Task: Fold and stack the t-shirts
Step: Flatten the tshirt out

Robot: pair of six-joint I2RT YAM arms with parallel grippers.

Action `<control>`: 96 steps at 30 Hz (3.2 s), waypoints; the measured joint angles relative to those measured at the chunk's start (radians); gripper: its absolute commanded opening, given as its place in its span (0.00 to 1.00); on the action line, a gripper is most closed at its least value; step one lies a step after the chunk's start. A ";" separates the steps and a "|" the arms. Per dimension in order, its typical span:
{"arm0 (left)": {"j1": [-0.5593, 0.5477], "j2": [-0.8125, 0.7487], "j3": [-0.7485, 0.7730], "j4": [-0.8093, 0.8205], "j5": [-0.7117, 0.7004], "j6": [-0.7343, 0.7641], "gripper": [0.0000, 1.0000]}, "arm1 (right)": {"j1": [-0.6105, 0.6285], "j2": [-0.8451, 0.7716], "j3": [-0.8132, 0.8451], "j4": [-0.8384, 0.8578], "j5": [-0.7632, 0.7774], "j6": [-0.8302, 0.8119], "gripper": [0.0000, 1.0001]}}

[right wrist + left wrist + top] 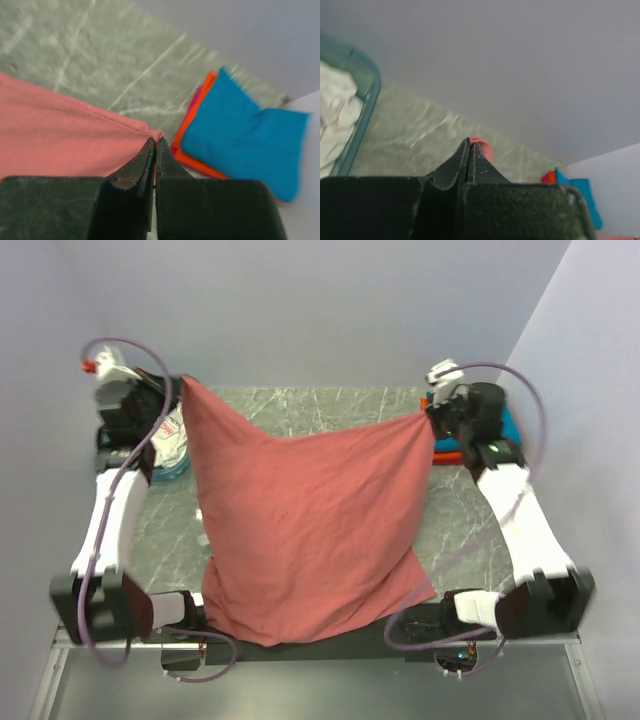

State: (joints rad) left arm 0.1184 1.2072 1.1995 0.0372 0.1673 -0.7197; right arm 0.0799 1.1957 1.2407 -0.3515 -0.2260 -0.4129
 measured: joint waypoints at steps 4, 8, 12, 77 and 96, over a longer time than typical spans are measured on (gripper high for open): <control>-0.016 0.214 -0.067 0.062 0.002 0.006 0.00 | 0.000 0.244 -0.020 0.084 -0.015 0.004 0.00; -0.030 0.458 -0.001 0.089 0.011 0.023 0.00 | 0.000 0.514 0.080 0.109 -0.022 0.007 0.00; -0.038 0.642 0.140 0.076 0.011 0.029 0.00 | 0.000 0.701 0.216 0.113 -0.003 0.014 0.00; -0.085 -0.422 0.339 0.075 -0.173 0.125 0.00 | -0.045 -0.262 0.685 -0.217 -0.052 0.094 0.00; -0.098 0.509 -0.080 0.203 -0.138 0.083 0.00 | -0.037 0.448 -0.016 0.238 -0.034 0.071 0.00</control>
State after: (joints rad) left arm 0.0204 1.7157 1.1194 0.2398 0.0288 -0.6369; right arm 0.0433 1.6440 1.2243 -0.1139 -0.2604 -0.3416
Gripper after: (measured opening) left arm 0.012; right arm 0.016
